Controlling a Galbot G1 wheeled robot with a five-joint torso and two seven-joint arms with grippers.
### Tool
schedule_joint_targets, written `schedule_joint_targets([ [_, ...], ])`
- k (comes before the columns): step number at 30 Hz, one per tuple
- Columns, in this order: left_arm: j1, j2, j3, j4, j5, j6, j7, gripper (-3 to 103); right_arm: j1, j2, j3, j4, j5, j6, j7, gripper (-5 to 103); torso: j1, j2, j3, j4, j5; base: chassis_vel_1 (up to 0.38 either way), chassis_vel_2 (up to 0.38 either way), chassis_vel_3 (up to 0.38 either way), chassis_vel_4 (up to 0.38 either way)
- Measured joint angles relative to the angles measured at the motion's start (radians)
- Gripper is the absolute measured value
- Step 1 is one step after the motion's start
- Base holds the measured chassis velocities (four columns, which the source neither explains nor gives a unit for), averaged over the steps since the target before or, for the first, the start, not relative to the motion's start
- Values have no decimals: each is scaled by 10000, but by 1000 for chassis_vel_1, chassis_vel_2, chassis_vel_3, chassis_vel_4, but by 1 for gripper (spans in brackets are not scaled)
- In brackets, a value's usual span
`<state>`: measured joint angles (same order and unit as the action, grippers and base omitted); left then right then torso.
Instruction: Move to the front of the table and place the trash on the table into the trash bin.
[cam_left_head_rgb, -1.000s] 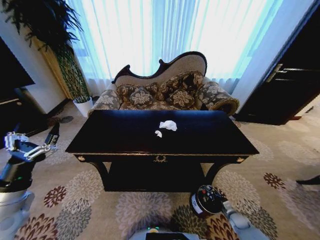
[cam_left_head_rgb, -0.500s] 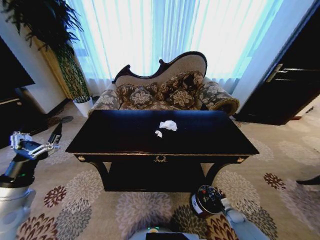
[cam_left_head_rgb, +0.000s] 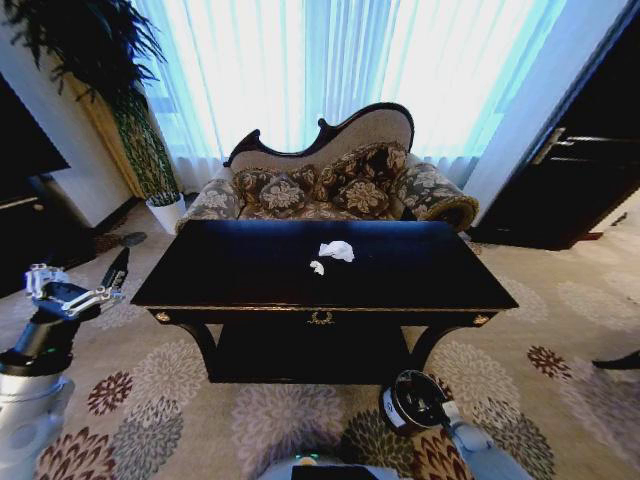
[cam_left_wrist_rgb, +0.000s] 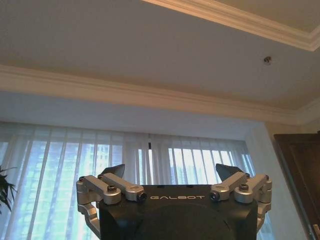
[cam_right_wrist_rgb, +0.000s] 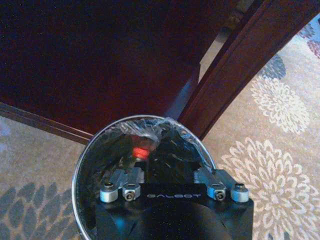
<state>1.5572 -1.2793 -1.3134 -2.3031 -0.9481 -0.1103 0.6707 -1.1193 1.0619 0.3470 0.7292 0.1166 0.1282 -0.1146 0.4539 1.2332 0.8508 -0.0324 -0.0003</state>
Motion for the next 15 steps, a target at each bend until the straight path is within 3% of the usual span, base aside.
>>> schedule_joint_targets([
  [2,21,-11,-24,-67,-52,-4,7,100,-141,-59,15,228,4,0,-47,49,0,0,0,0,0,0,0,0,0],
  [3,21,-11,-24,-67,-52,-4,7,100,-141,-59,15,228,4,0,-47,49,0,0,0,0,0,0,0,0,0],
  [7,48,-45,-29,-157,-68,-5,8,100,-764,-268,27,1202,-56,227,-319,71,0,0,0,0,1,0,0,0,0],
  [8,48,-45,-29,-157,-68,-5,8,100,-764,-268,27,1202,-56,227,-319,71,0,0,0,0,1,0,0,0,0],
  [10,66,-62,-31,-209,-79,-5,0,100,-1412,-438,112,2156,83,269,-490,82,0,1,0,1,-2,0,0,0,0],
  [13,70,-73,-35,-238,-87,-5,-13,100,-2028,-590,255,2933,282,403,-810,88,0,0,0,-4,3,0,0,0,0],
  [15,68,-92,-35,-241,-88,-4,-27,100,-2640,-754,466,3806,554,669,-1281,97,-1,1,0,-3,-2,0,0,0,0],
])
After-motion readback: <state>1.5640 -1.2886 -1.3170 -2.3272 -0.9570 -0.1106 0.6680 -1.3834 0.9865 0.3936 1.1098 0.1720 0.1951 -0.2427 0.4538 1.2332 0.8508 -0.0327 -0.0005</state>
